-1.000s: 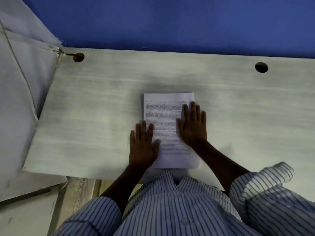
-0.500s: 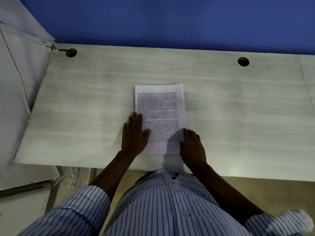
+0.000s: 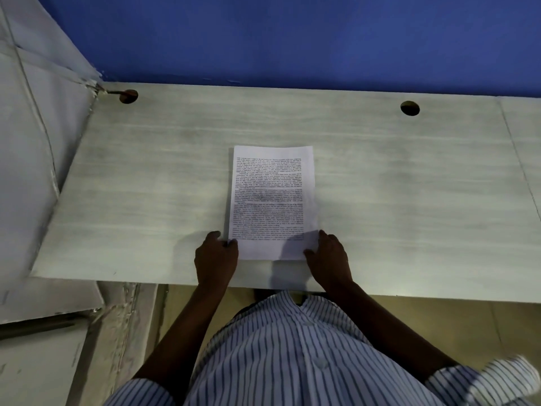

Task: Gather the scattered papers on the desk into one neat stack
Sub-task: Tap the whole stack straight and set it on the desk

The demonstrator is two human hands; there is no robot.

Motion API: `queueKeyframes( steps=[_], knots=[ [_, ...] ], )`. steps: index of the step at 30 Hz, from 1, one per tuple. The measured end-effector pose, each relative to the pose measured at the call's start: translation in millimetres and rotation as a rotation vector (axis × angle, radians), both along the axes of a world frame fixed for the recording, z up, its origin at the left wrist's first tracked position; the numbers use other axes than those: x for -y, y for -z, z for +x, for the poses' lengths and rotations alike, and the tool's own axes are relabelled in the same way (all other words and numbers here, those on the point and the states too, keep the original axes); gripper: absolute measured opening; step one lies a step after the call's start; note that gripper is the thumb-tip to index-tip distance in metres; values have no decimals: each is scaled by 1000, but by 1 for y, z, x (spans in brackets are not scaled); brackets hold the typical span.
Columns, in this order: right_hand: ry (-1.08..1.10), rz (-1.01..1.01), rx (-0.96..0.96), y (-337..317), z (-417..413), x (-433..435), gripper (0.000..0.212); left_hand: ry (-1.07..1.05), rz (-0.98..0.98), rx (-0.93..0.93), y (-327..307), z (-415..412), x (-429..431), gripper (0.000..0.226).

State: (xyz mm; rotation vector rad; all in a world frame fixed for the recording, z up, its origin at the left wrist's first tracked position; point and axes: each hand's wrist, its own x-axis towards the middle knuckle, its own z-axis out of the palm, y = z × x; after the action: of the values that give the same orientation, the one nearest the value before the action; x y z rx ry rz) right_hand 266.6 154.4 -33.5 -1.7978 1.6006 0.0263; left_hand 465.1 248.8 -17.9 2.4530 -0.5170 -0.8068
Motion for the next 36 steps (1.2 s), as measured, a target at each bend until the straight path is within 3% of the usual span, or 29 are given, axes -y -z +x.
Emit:
queueKeyframes(
  steps=[12,24,28,31,33,36],
  knots=[
    [5,17,-10,-11,2,-9,40,73,67,57,3,5,0,28],
    [7,14,-10,-6,5,-10,35,132,88,96,6,19,-1,32],
    [-3,15,-13,-5,4,-10,39,188,98,125,7,25,0,30],
    [-26,-44,-19,-5,4,-6,57,199,121,154,5,25,4,43],
    [-124,-184,-52,-3,8,2,69,285,80,273,10,23,9,52],
    [-374,-350,-57,7,23,17,74,607,-12,492,27,17,25,61]
  ],
)
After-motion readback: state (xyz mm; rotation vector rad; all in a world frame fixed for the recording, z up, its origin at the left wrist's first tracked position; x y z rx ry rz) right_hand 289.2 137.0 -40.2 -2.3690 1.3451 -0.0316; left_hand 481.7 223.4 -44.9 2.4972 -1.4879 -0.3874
